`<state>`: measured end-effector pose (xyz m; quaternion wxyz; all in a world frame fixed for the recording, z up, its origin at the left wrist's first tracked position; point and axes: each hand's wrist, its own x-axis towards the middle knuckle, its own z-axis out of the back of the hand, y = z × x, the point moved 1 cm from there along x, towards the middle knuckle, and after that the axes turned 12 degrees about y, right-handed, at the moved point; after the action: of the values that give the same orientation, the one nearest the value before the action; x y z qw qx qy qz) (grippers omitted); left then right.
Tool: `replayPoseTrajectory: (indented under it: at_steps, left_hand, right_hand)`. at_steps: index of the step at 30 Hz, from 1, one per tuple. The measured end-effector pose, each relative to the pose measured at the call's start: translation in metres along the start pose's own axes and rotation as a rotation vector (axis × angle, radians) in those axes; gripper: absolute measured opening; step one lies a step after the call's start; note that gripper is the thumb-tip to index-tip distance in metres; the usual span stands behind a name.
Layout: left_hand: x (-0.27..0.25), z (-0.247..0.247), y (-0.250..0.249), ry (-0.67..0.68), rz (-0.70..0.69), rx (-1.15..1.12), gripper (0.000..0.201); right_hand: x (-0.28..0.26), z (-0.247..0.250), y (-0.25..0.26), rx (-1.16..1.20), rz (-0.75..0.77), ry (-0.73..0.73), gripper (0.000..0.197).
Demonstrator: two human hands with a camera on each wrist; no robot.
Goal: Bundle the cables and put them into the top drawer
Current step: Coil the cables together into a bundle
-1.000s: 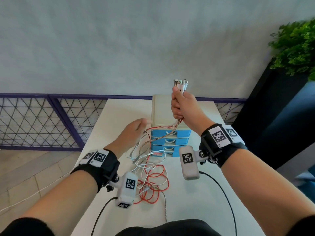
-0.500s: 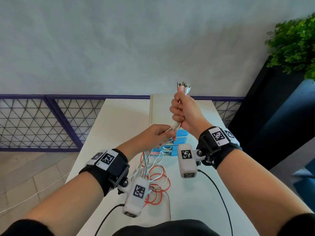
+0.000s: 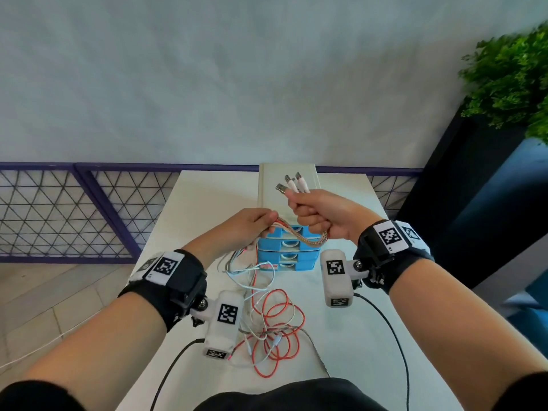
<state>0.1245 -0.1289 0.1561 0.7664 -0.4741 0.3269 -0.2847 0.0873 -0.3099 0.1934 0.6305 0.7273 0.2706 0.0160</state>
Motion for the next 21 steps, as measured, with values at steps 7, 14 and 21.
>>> replayPoseTrajectory:
  at_steps: [7,14,21]
  left_hand:
    - [0.010,0.008,-0.013,0.027,-0.023,0.359,0.031]
    - [0.016,0.003,-0.022,-0.085,-0.057,0.693,0.024]
    - [0.012,0.007,-0.019,-0.119,-0.071,0.739,0.023]
  right_hand:
    - [0.007,-0.002,-0.018,-0.068,0.018,-0.120,0.031]
    - [0.008,-0.021,-0.019,0.194,-0.039,0.029,0.033]
    - [0.014,-0.027,-0.021,-0.015,-0.002,-0.037,0.050]
